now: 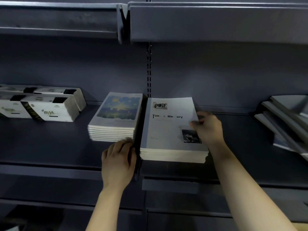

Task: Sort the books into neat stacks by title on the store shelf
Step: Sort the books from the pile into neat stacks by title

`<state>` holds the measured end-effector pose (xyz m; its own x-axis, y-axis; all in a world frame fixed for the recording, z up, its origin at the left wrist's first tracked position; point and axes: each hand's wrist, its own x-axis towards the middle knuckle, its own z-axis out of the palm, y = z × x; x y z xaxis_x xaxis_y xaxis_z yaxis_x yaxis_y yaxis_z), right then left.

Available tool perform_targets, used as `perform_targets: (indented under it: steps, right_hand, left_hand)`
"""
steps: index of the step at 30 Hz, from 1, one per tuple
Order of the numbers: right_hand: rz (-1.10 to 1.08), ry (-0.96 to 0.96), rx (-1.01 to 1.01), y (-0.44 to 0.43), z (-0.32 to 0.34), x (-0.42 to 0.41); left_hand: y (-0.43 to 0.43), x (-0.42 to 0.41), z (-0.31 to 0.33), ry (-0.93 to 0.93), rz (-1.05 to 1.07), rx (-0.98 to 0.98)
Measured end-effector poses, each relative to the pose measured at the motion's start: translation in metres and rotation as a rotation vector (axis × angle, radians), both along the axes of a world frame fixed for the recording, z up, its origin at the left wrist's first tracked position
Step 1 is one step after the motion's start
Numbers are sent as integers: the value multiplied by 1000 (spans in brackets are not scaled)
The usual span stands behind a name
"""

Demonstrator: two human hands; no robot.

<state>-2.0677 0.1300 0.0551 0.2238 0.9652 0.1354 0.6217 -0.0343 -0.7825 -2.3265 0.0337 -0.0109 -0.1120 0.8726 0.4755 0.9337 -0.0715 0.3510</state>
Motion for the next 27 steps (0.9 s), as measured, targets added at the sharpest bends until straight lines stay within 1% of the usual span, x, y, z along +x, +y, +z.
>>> perform_targets:
  steps: [7, 9, 11, 12, 15, 20, 23, 27]
  right_hand:
    - [-9, 31, 8, 1, -8, 5]
    - [-13, 27, 21, 0, -9, 6]
    - [-12, 20, 30, -1, -9, 7]
    - [-7, 20, 30, -2, -8, 7]
    - [44, 7, 26, -6, -6, 12]
    - [83, -64, 12, -18, 1, 41]
    - [67, -88, 65, -24, 14, 71]
    - [30, -76, 154, -33, 34, 117]
  left_hand:
    - [-2, 0, 4, -40, -23, -40]
    - [-4, 0, 8, -125, -25, -41]
    - [-7, 4, 15, -225, -11, -9]
    - [-9, 7, 19, -246, -5, 13]
    - [-11, 16, 32, -207, -3, 54]
    - [-2, 46, 57, -81, -51, 38]
    - [4, 78, 67, -17, -107, 6]
    - [9, 126, 76, -12, -193, -22]
